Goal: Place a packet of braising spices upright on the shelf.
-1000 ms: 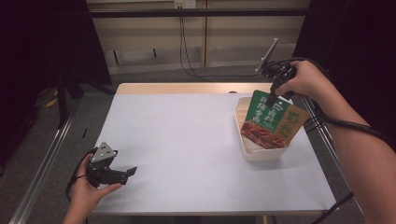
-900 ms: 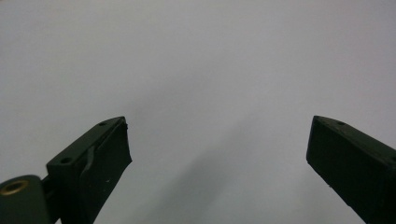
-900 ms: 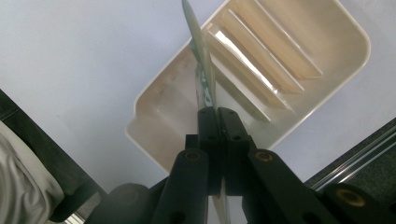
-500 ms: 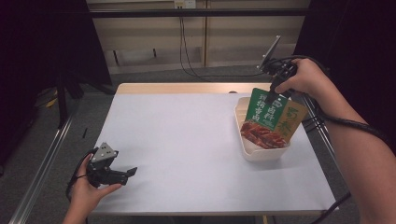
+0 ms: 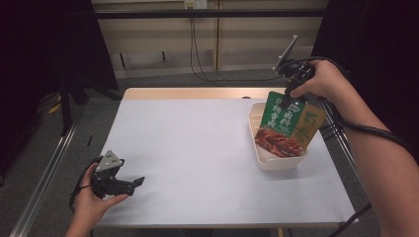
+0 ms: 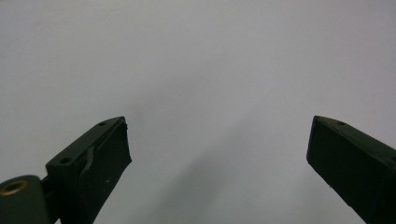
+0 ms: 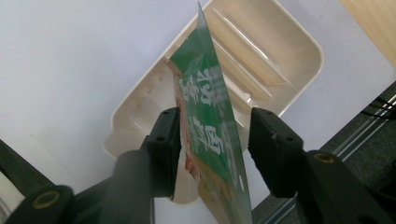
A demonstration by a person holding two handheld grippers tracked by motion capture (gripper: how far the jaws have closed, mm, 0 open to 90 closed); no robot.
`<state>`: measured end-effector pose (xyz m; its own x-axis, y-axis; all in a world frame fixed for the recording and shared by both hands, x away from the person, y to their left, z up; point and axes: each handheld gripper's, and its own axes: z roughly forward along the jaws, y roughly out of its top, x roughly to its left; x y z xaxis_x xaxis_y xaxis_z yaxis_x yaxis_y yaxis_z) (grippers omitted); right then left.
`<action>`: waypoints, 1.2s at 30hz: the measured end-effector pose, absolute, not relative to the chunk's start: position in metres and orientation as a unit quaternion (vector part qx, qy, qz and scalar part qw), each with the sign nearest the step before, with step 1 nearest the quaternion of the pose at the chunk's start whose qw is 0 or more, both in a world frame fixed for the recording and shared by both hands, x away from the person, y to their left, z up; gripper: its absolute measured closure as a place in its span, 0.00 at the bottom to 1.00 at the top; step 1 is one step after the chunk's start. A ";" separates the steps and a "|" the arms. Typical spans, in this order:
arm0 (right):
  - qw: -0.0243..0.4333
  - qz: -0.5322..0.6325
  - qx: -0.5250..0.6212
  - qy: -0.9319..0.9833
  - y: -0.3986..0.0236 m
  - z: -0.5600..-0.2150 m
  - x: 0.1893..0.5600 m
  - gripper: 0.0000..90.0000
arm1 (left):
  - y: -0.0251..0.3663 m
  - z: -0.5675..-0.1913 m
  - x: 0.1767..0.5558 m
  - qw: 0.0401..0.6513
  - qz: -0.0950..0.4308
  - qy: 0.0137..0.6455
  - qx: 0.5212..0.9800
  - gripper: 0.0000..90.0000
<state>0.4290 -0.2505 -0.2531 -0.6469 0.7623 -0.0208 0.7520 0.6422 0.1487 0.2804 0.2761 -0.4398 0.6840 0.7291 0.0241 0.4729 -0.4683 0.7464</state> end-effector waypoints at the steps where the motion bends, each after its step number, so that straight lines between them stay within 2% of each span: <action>1: 0.041 0.063 0.418 0.905 -0.251 -0.253 0.429 0.59 | 0.276 -0.440 0.280 0.371 0.173 0.358 0.839 0.06; 6: 0.041 0.057 0.423 0.903 -0.251 -0.254 0.428 0.54 | 0.276 -0.440 0.280 0.372 0.175 0.358 0.838 0.06; 7: 0.045 0.055 0.422 0.904 -0.251 -0.253 0.428 0.48 | 0.276 -0.440 0.280 0.373 0.174 0.359 0.838 0.06; 8: 0.045 0.055 0.422 0.904 -0.251 -0.253 0.428 0.48 | 0.276 -0.440 0.280 0.373 0.174 0.359 0.838 0.06; 10: 0.054 0.055 0.419 0.905 -0.251 -0.253 0.429 0.40 | 0.276 -0.440 0.281 0.370 0.173 0.357 0.840 0.06; 12: 0.055 0.051 0.414 0.907 -0.250 -0.251 0.428 0.39 | 0.275 -0.440 0.280 0.369 0.172 0.356 0.841 0.06; 17: 0.052 0.055 0.422 0.904 -0.247 -0.251 0.427 0.27 | 0.275 -0.441 0.280 0.371 0.170 0.357 0.840 0.06; 23: 0.052 0.062 0.423 0.903 -0.243 -0.247 0.424 0.22 | 0.274 -0.441 0.280 0.368 0.167 0.355 0.843 0.06; 36: 0.057 0.065 0.402 0.912 -0.223 -0.229 0.419 0.21 | 0.274 -0.439 0.280 0.369 0.167 0.353 0.844 0.06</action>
<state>0.4187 -0.2233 -0.2286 -0.6712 0.7396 -0.0509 0.7248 0.6691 0.1641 0.2804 0.2737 -0.4394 0.6953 0.7184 0.0213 0.4723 -0.4790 0.7399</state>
